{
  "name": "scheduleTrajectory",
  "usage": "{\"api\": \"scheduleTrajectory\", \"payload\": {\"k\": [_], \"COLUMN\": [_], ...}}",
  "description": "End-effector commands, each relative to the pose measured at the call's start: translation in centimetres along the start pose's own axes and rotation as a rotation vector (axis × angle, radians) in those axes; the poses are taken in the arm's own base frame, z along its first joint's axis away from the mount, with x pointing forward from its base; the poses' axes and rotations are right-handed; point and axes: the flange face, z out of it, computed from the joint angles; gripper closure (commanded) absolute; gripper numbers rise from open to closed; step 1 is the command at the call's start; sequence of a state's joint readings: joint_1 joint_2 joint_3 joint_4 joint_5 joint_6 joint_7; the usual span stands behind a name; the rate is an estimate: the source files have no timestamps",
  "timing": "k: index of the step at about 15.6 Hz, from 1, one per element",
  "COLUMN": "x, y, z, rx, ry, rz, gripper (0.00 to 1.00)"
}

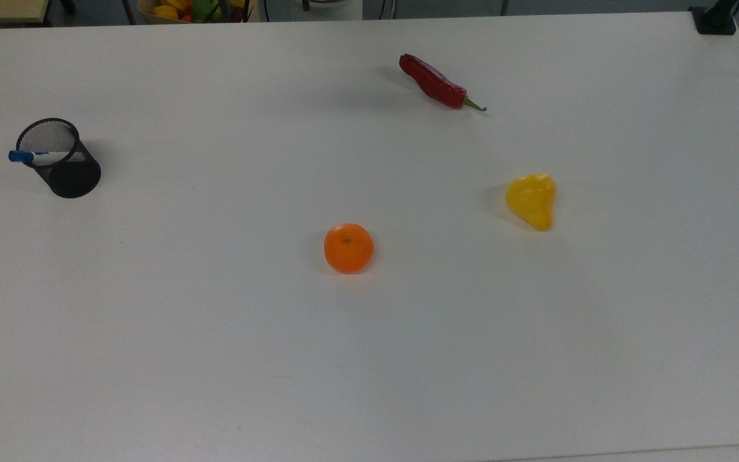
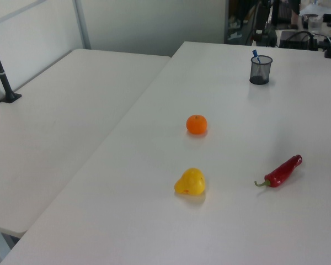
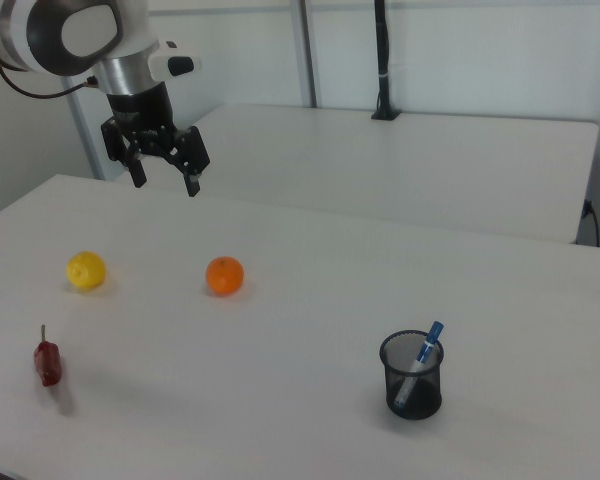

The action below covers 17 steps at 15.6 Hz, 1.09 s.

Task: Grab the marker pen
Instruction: 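Move the gripper from rest toward the black mesh pen cup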

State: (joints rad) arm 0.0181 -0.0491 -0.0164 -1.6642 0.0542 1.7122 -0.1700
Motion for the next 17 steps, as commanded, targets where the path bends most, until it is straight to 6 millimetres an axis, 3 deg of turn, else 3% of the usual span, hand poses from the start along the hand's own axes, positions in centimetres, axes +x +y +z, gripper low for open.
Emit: {"api": "scheduleTrajectory", "payload": {"k": [1,9,14,17], "x": [-0.5,-0.5,-0.7,-1.0], "y": [0.0,0.0,1.6,3.8], "z": [-0.3,-0.2,-0.2,-0.3], "rx": [0.012,0.013,-0.004,-0.016], "ry": [0.022,0.018,0.019,0.022], "rz": [-0.013,-0.007,0.011,0.040], "gripper": [0.00,0.00,0.00,0.00]}}
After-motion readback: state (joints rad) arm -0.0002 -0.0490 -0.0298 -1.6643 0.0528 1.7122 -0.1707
